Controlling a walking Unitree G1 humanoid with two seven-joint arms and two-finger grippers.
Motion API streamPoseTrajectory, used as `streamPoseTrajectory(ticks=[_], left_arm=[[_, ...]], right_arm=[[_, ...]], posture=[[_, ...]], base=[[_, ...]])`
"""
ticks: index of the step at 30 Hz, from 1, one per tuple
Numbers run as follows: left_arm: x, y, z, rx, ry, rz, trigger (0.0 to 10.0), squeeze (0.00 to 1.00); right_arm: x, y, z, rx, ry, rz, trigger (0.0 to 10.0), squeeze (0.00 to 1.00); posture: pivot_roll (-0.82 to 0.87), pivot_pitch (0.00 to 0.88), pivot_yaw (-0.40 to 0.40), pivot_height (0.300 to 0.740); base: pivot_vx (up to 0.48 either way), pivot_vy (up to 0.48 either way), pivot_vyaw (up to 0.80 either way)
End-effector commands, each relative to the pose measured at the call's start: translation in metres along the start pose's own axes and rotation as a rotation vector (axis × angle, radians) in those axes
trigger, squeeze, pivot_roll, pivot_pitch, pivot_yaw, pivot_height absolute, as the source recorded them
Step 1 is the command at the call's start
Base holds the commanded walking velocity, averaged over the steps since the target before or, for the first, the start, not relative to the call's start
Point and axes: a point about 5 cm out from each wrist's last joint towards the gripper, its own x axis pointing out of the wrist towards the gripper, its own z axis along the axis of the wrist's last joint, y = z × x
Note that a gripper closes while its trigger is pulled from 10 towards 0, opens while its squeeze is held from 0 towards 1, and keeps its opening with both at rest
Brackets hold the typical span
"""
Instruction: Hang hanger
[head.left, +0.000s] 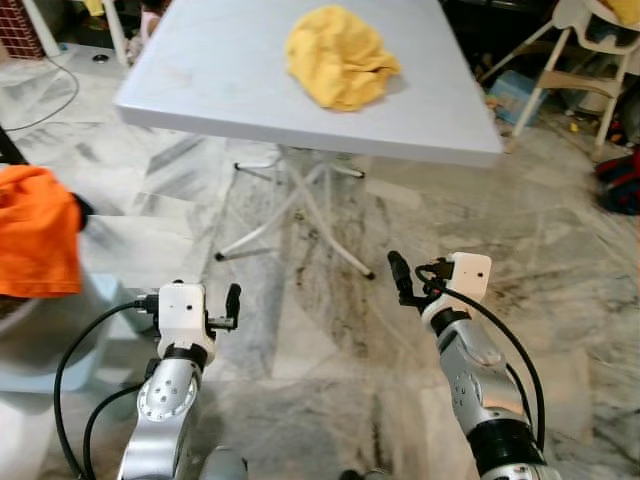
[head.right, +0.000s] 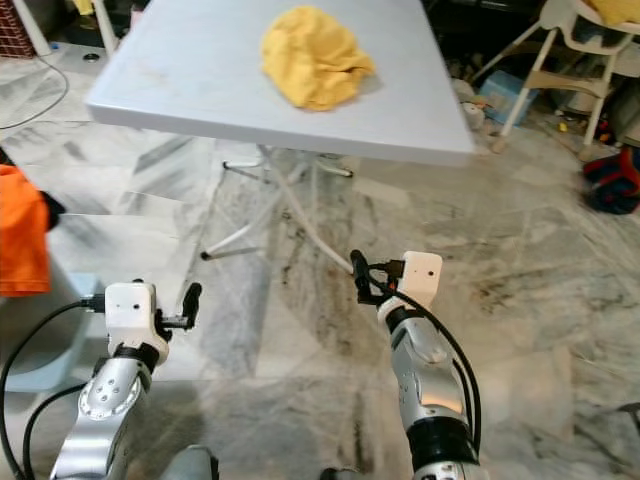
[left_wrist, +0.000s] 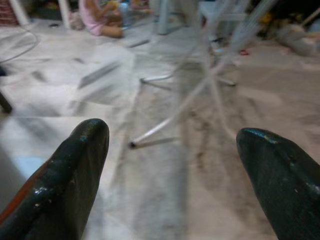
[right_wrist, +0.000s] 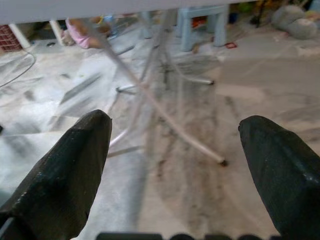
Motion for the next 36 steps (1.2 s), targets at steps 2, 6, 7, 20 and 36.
streamPoseTrajectory(ticks=[2, 6, 7, 20, 36], left_arm=[[-0.005, 0.002, -0.009, 0.002, 0.036, 0.012, 10.0, 0.0], [-0.006, 0.001, -0.011, 0.007, 0.042, 0.008, 10.0, 0.0], [-0.006, 0.0, -0.012, 0.014, 0.043, 0.003, 10.0, 0.0], [-0.001, 0.013, -0.006, 0.065, 0.018, -0.027, 10.0, 0.0], [0.015, 0.014, 0.004, 0.134, 0.012, -0.138, 10.0, 0.0]], right_arm=[[-0.002, 0.001, -0.005, -0.003, 0.021, 0.005, 10.0, 0.0], [-0.001, 0.001, -0.008, -0.001, 0.027, 0.007, 10.0, 0.0], [0.0, 0.002, -0.008, -0.001, 0.027, 0.014, 10.0, 0.0], [0.01, 0.018, -0.016, 0.082, 0.013, -0.006, 10.0, 0.0], [-0.001, 0.003, -0.033, 0.219, -0.003, -0.157, 10.0, 0.0]], posture=[[0.29, 0.151, -0.134, 0.74], [0.3, 0.136, -0.132, 0.74], [0.31, 0.121, -0.127, 0.74], [0.37, 0.084, -0.066, 0.74], [0.3, 0.096, 0.042, 0.74]], base=[[0.0, 0.48, -0.61], [0.0, 0.48, -0.8], [0.0, 0.364, 0.0], [0.0, 0.056, 0.0], [0.0, 0.0, 0.0]])
